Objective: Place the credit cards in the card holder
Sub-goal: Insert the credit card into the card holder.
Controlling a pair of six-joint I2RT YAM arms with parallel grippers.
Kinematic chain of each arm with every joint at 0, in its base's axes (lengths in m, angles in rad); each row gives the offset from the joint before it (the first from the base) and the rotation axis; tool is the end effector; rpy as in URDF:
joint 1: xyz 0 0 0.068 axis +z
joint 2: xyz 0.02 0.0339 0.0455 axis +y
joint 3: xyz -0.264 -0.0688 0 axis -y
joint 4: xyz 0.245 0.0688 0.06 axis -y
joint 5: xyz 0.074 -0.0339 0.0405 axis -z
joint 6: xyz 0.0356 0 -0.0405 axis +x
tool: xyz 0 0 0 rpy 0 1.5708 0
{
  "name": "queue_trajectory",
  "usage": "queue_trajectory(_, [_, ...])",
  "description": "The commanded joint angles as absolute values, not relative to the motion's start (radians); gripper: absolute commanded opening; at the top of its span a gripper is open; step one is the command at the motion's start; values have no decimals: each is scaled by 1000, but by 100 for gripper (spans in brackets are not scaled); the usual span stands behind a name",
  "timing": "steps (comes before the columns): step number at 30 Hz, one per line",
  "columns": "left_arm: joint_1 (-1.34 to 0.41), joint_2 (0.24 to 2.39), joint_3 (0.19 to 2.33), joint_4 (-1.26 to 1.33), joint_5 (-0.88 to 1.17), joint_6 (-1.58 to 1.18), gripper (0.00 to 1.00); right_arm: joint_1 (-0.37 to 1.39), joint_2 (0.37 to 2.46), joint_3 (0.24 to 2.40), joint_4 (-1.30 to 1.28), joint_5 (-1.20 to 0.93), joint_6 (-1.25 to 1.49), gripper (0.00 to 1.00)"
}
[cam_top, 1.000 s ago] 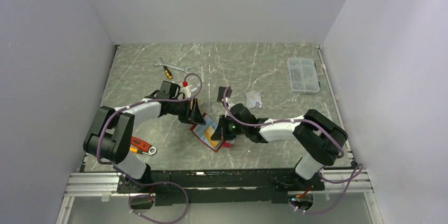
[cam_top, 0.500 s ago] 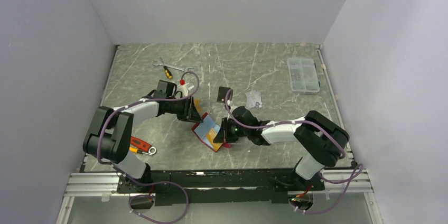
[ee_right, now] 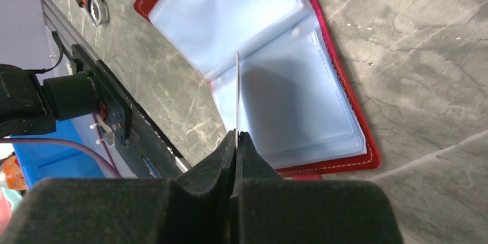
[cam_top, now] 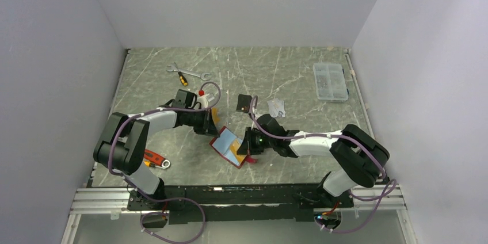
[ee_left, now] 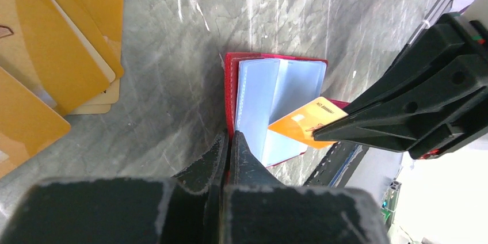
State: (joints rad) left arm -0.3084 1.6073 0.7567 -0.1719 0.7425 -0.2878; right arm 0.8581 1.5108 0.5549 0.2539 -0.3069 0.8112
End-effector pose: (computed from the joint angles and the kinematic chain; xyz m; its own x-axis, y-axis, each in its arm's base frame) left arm 0.2676 -0.1105 0.1472 -0.9385 0.0795 -0.3360 0.3056 0.6441 -0.7012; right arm 0.1729 0.2166 0.1418 -0.9231 -0.0110 -0.3843 -0.2944 0.6633 0.6880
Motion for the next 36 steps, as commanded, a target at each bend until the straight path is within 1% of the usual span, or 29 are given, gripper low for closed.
queue_trajectory(1, [-323,1593,751,-194,684,-274,0,847,1513,627,210,-316,795,0])
queue_trajectory(8, [-287,1588,729,-152,732,-331,0,861,1561,659,215,-492,746,0])
queue_trajectory(11, [-262,1579,706,-124,742,-343,0,907,1597,708,125,-482,673,0])
queue_trajectory(14, [-254,1568,698,-120,742,-346,0,949,1621,748,44,-432,615,0])
queue_trajectory(18, [-254,1560,696,-120,739,-344,0,966,1613,749,-24,-365,585,0])
queue_trajectory(22, [-255,1555,693,-122,739,-345,0,978,1578,747,-121,-268,572,0])
queue_trajectory(31, [-254,1549,685,-110,765,-374,0,979,1450,718,-282,81,636,0])
queue_trajectory(34, [-254,1551,676,-87,788,-391,0,989,1410,728,-320,149,637,0])
queue_trajectory(36, [-255,1551,662,-59,813,-398,0,992,1397,732,-319,139,630,0])
